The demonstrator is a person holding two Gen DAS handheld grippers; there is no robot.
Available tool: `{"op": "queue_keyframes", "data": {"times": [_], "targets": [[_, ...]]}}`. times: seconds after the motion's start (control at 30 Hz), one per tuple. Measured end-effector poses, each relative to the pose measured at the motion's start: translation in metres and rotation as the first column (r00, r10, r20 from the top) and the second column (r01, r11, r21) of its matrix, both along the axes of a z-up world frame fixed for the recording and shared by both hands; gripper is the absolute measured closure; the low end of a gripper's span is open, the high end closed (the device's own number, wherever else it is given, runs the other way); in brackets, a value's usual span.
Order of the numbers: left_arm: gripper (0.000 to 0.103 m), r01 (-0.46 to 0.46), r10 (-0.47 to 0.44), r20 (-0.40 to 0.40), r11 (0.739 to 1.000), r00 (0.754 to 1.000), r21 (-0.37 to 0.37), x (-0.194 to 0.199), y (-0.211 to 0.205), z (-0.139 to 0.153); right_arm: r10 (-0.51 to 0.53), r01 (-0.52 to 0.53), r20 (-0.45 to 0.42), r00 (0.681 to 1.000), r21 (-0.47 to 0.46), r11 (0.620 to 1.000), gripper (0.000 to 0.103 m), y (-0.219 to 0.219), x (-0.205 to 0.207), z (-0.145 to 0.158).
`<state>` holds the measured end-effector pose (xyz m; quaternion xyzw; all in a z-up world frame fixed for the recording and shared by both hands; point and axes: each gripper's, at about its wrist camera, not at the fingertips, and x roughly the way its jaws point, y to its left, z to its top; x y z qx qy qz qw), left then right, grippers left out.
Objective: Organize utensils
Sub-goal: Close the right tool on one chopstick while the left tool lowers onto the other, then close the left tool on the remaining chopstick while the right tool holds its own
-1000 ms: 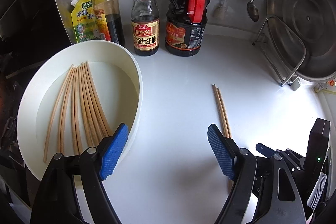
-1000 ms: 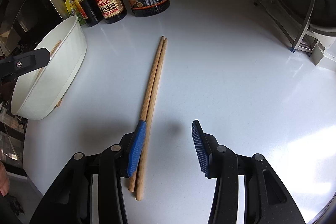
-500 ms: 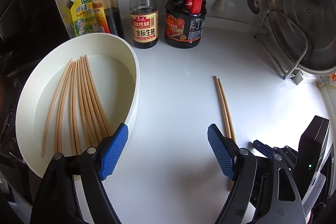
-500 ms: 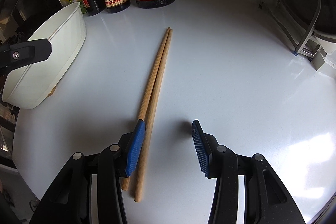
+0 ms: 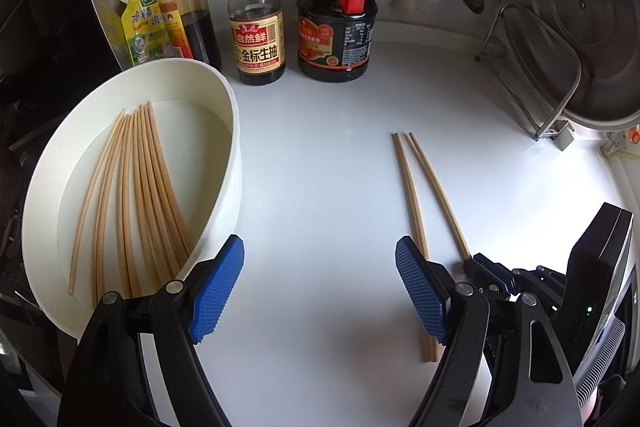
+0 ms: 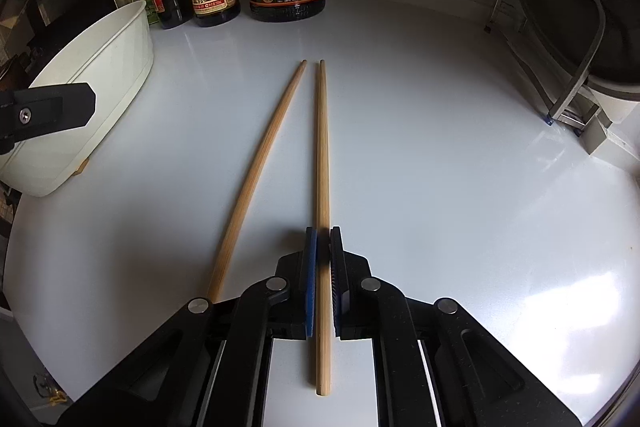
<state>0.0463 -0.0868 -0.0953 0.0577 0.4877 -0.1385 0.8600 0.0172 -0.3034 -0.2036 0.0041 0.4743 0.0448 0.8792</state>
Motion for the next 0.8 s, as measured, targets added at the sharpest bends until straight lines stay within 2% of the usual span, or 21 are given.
{"op": "queue_keyframes", "data": {"times": [0.17,0.4,0.63,0.8], "targets": [[0.026,0.033,-0.033,-0.031,0.999,0.999,-0.008,-0.003,-0.023,-0.012,-0.038,0.038,-0.002,0.999,0.014,0.999,0.096,-0.023,-0.004,0.000],[0.026,0.062,-0.060,-0.058,0.998,0.997,0.026,0.000,-0.054,-0.043,-0.082,0.082,-0.002,0.997,0.022,0.996,0.096,-0.053,-0.010,-0.003],[0.026,0.074,-0.070,-0.072,0.995,0.995,0.062,0.000,-0.067,-0.065,-0.086,0.086,0.001,0.996,0.044,0.995,0.096,-0.066,-0.016,-0.005],[0.026,0.082,-0.075,-0.074,0.991,0.994,0.102,-0.001,-0.072,-0.075,-0.083,0.082,0.010,0.997,0.048,0.995,0.086,-0.067,-0.014,-0.006]]}}
